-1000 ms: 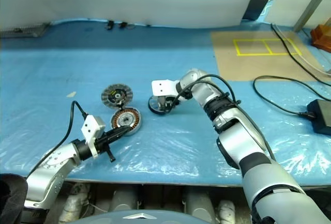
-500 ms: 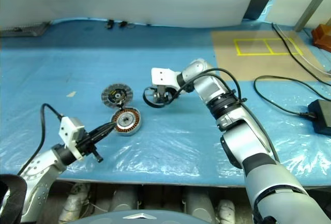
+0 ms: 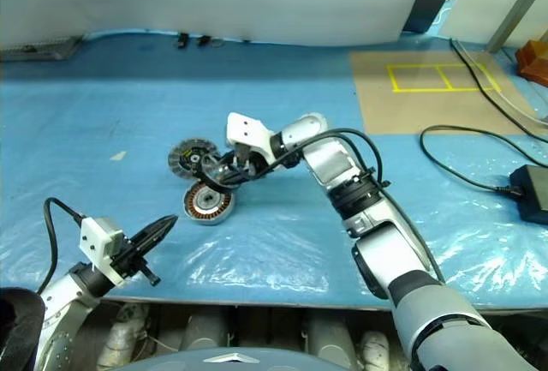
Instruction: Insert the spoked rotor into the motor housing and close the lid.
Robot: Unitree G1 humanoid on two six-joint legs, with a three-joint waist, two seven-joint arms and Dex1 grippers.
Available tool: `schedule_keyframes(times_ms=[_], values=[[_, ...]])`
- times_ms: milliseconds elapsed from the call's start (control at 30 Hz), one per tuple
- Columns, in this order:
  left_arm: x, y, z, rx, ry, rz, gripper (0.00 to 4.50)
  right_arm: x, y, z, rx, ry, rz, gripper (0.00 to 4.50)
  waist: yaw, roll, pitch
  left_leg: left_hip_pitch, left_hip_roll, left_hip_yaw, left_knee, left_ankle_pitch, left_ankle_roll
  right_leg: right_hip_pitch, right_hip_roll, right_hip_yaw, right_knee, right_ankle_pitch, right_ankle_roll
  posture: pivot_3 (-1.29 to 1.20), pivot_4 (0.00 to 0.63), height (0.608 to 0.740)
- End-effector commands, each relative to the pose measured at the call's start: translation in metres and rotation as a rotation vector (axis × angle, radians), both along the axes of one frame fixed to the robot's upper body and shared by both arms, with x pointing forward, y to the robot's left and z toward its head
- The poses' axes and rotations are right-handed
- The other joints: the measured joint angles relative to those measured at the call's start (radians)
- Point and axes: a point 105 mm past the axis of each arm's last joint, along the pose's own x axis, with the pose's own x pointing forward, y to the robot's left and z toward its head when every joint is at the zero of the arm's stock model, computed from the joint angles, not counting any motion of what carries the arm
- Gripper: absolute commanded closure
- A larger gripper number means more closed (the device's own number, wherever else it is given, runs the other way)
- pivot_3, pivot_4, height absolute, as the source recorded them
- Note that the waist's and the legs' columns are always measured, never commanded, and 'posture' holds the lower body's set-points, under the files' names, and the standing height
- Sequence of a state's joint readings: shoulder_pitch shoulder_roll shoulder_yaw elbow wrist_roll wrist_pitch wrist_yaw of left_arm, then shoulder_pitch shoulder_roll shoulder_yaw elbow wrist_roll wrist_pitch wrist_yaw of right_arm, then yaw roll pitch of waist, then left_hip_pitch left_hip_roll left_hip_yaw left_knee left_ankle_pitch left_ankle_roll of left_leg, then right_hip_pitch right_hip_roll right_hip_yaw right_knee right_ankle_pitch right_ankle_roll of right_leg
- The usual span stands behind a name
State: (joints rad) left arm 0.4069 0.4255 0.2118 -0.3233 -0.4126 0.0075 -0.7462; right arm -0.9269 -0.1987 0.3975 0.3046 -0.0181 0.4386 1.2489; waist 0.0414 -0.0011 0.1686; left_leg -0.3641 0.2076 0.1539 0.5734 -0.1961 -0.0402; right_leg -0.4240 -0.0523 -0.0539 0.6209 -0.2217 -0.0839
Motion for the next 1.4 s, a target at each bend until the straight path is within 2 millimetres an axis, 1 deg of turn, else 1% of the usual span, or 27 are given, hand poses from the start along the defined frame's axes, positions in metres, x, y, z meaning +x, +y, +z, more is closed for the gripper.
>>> schedule_keyframes(times_ms=[33, 300, 400, 533, 967, 1067, 1200, 1400], values=[[-0.001, 0.003, 0.003, 0.004, -0.033, 0.016, 4.5, -0.001, 0.008, 0.007, 0.034, -0.011, -0.013, 2.82, 0.0, 0.0, 0.0, 0.0, 0.0, 0.0, 0.0, 0.0, 0.0, 0.0, 0.0, 0.0, 0.0, 0.0, 0.0, 0.0, 0.15, 0.74], [0.002, 0.0, 0.004, 0.003, -0.038, 0.015, 4.5, -0.009, 0.018, -0.004, 0.014, 0.024, -0.009, 2.82, 0.0, 0.0, 0.0, 0.0, 0.0, 0.0, -0.001, 0.0, 0.0, 0.0, 0.0, 0.0, 0.0, 0.0, 0.0, 0.0, 0.15, 0.74], [0.002, -0.001, 0.004, 0.005, -0.036, 0.014, 4.5, -0.01, 0.02, -0.007, 0.009, 0.032, -0.011, 2.82, 0.0, 0.0, 0.0, 0.0, 0.0, 0.0, -0.001, 0.0, 0.0, 0.0, 0.0, 0.0, -0.001, 0.0, 0.0, 0.0, 0.15, 0.74], [0.003, -0.003, 0.005, 0.011, -0.03, 0.005, 4.5, -0.011, 0.02, -0.017, -0.015, 0.022, -0.024, 2.82, 0.0, 0.0, 0.0, 0.001, 0.0, 0.0, -0.001, 0.0, 0.0, 0.0, 0.0, 0.0, 0.0, 0.0, 0.0, 0.0, 0.15, 0.74], [0.004, -0.005, 0.004, 0.015, -0.014, -0.002, 4.5, -0.014, 0.025, -0.024, -0.024, 0.02, -0.026, 2.82, 0.0, 0.0, 0.0, 0.002, 0.0, 0.0, -0.001, 0.0, 0.0, 0.001, 0.0, 0.0, 0.0, 0.0, 0.0, 0.0, 0.15, 0.74], [0.002, -0.005, 0.0, 0.019, -0.002, -0.001, 4.5, -0.016, 0.025, -0.029, -0.035, 0.02, -0.016, 2.82, 0.0, 0.0, 0.0, 0.003, 0.0, 0.0, -0.001, 0.0, 0.0, 0.002, 0.0, 0.0, 0.0, 0.0, 0.0, 0.0, 0.15, 0.74], [0.003, -0.004, 0.001, 0.017, -0.009, 0.007, 4.5, -0.017, 0.027, -0.033, -0.038, 0.016, -0.013, 2.82, -0.001, 0.0, 0.0, 0.005, 0.0, 0.0, -0.001, 0.0, 0.0, 0.003, 0.0, 0.0, 0.0, 0.0, 0.0, 0.0, 0.15, 0.74], [0.003, -0.004, -0.002, 0.024, -0.004, 0.011, 4.5, -0.02, 0.034, -0.032, -0.028, 0.006, 0.006, 2.82, -0.004, 0.0, 0.0, 0.009, 0.0, -0.001, -0.002, 0.0, 0.0, 0.005, 0.0, 0.001, 0.0, 0.0, 0.0, 0.0, 0.15, 0.74]])
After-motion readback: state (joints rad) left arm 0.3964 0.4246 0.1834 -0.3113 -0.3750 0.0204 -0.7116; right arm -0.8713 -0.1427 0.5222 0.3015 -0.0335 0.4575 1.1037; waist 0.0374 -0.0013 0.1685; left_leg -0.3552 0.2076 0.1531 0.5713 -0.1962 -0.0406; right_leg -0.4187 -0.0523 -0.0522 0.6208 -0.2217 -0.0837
